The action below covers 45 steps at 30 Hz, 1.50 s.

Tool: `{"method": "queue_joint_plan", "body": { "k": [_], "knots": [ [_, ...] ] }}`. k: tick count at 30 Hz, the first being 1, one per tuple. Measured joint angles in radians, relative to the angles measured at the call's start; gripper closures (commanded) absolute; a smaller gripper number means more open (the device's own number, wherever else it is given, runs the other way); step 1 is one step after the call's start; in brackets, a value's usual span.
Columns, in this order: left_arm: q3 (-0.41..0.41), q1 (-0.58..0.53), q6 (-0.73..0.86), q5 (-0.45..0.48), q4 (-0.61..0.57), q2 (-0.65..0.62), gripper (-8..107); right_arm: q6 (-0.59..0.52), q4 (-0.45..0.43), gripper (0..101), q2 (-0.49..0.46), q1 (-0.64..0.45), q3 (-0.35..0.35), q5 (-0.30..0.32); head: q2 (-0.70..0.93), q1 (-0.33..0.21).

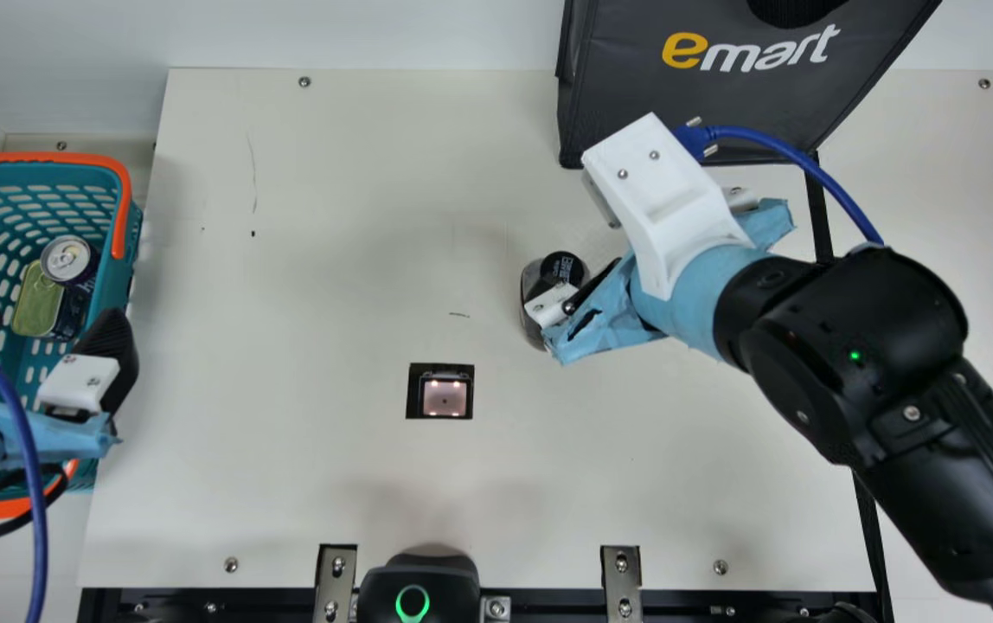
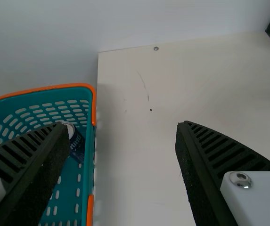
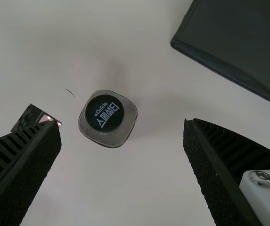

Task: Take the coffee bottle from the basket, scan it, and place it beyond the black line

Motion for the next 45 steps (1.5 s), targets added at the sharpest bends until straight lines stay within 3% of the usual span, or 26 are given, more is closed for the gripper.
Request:
{"method": "queue_joint_plan", "body": {
  "k": [20,42,45],
  "knots": [
    [0.000,0.000,0.000,0.000,0.000,0.000,9,0.027,-0.020,10,0.095,0.053,0.019,-0.041,0.000,0.000],
    [0.000,0.000,0.000,0.000,0.000,0.000,9,0.022,-0.002,10,0.159,0.033,0.056,-0.093,0.000,0.000],
    [0.000,0.000,0.000,0.000,0.000,0.000,9,0.023,0.004,30,0.165,0.034,0.051,-0.096,0.000,0.000]
  ]
}}
